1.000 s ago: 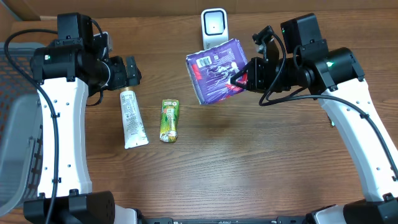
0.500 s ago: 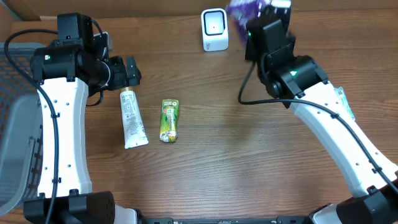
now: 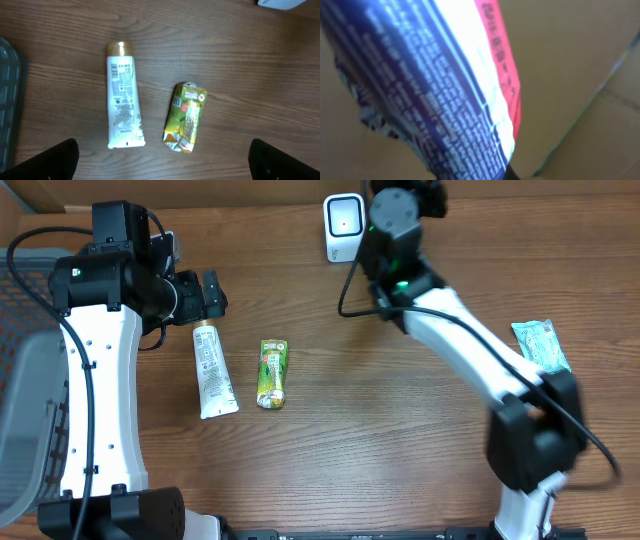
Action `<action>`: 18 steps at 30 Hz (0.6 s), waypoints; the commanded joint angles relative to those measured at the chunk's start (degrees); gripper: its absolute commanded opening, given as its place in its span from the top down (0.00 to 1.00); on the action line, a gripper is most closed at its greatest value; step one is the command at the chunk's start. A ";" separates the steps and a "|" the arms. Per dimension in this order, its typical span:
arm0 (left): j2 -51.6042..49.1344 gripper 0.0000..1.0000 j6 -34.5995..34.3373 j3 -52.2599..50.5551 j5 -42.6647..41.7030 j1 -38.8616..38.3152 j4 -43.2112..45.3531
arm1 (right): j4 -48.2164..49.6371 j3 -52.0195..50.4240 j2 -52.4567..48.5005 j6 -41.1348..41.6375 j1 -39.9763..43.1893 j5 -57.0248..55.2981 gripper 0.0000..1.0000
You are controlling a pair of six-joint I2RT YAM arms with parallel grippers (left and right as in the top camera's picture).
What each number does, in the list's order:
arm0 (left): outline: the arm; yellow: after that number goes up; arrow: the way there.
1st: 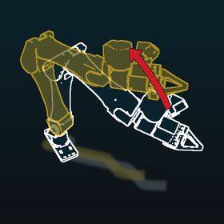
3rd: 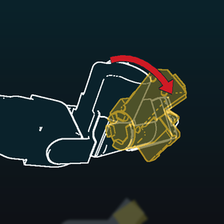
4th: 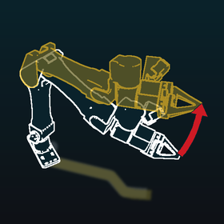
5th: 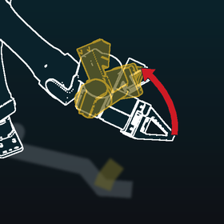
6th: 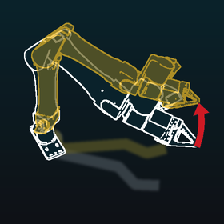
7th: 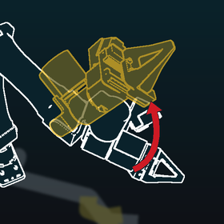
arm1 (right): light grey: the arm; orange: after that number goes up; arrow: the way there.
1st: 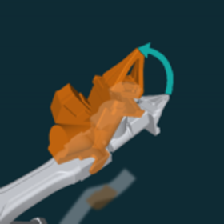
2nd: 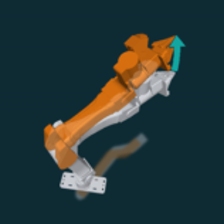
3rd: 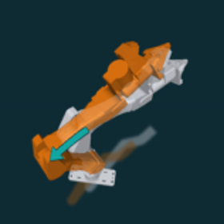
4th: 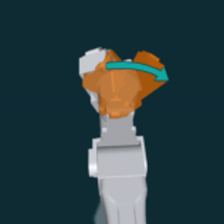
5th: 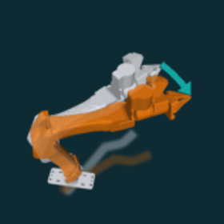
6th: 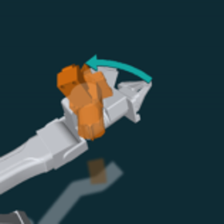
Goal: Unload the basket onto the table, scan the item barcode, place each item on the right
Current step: 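Lift the pad pack and hold it in front of the scanner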
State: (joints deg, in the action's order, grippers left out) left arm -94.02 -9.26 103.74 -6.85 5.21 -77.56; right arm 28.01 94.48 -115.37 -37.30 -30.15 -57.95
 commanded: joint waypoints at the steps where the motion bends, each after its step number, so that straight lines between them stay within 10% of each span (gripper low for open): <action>1: -0.59 0.01 -0.17 0.24 -0.24 -0.09 0.20 | 5.42 0.28 -5.18 -18.84 -0.37 1.92 0.96; 18: -0.59 0.00 -0.17 0.24 -0.24 -0.11 0.20 | 15.58 0.28 -16.81 -28.33 0.24 13.44 0.96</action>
State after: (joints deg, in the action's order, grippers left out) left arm -94.02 -9.26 103.74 -6.87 5.21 -77.56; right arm 40.75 94.35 -131.11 -62.61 -30.15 -45.78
